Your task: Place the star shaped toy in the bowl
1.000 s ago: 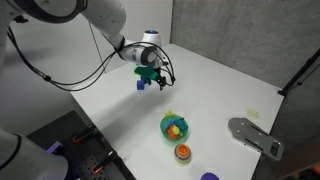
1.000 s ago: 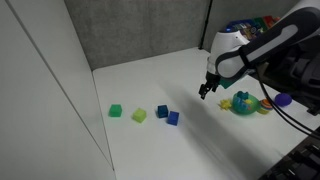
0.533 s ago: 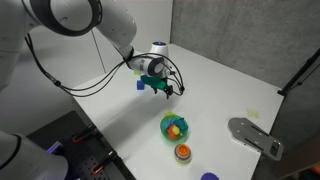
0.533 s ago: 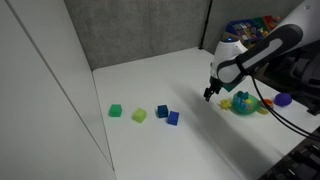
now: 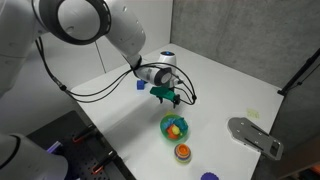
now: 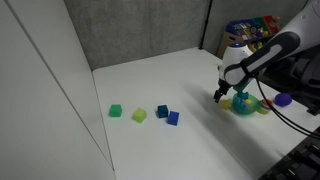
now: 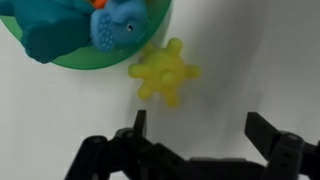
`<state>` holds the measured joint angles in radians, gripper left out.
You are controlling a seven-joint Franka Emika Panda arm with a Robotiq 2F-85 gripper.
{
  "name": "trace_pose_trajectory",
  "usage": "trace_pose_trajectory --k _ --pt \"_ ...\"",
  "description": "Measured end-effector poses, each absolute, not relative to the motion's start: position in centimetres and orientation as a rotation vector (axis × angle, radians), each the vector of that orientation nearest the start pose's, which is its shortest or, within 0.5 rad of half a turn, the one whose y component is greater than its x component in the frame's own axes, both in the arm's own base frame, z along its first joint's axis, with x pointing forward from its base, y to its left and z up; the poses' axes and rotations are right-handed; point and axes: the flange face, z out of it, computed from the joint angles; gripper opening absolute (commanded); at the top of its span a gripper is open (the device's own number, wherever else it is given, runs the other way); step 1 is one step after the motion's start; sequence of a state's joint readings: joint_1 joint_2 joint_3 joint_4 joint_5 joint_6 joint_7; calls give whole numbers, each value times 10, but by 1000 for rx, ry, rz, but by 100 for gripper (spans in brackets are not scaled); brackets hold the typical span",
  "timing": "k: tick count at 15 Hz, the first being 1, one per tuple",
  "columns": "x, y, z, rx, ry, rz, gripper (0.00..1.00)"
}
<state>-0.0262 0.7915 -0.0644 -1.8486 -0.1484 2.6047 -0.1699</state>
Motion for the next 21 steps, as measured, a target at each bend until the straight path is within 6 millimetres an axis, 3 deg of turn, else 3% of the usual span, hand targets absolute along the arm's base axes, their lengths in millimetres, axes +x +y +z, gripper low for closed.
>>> trace_pose_trajectory --k 6,7,8,15,18,21 --pt "613 -70 74 -3198 -522 111 100" --pt "612 -72 71 -3190 -540 119 77" --pt "610 -73 69 -3182 -559 126 74" --pt "610 -77 67 -3171 -632 133 17" --pt "612 -77 73 -3175 -644 120 0" --pt "614 -75 77 -3176 -656 113 2"
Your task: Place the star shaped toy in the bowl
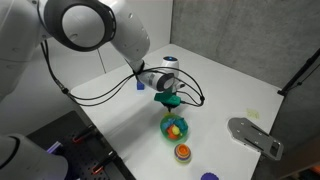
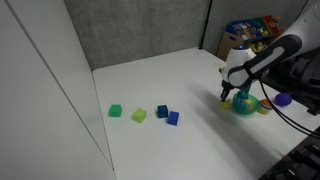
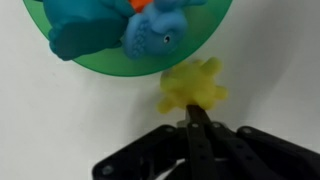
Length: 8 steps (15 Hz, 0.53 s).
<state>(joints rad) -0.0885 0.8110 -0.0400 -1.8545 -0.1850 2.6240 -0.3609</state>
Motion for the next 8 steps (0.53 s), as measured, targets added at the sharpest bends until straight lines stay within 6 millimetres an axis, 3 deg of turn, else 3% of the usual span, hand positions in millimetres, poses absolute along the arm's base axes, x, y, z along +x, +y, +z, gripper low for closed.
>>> trace_pose_trajectory --k 3,4,6,8 --pt "614 -68 77 -3173 -670 117 5" --pt "614 -65 78 -3172 -677 119 30" --pt "615 -59 80 -3169 -692 129 34" --pt "615 -54 84 -3168 -715 139 50"
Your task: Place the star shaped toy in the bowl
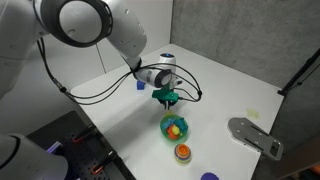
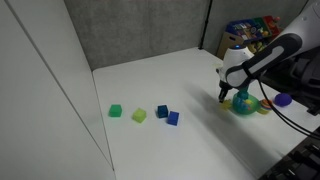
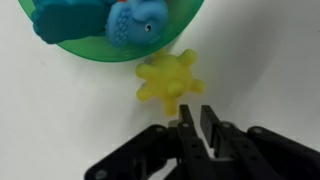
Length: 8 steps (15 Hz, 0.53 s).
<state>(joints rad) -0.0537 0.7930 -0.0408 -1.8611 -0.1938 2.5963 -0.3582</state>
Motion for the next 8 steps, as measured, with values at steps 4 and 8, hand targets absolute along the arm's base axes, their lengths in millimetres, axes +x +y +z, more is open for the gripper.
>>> trace_pose_trajectory --k 4,8 --pt "614 -53 89 -3177 -800 156 82" --pt "606 -60 83 -3184 -858 196 100"
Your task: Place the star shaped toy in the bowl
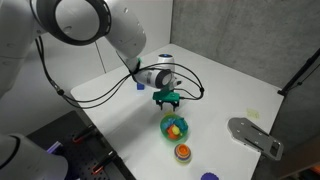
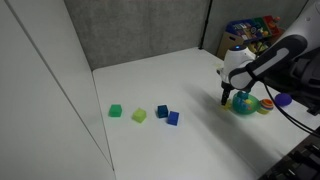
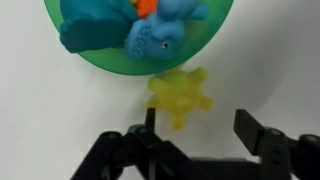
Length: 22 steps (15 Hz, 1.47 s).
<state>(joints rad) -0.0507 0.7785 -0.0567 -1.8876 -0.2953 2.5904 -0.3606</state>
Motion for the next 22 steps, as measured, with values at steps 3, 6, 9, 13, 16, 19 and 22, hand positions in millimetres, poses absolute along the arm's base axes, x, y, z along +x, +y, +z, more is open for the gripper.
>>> trace_pose_trajectory --k 3,6,9,13,16,19,22 --pt "599 -63 78 -3183 -881 229 75" --pt "593 -65 74 -3182 -898 254 56" --pt "592 -68 74 -3185 -907 259 32" --pt "594 -69 77 -3190 -915 245 4" --pt "595 -69 80 -3192 -915 236 5" --pt "598 -67 87 -3197 -914 219 5" --pt "605 -62 104 -3209 -913 172 5"
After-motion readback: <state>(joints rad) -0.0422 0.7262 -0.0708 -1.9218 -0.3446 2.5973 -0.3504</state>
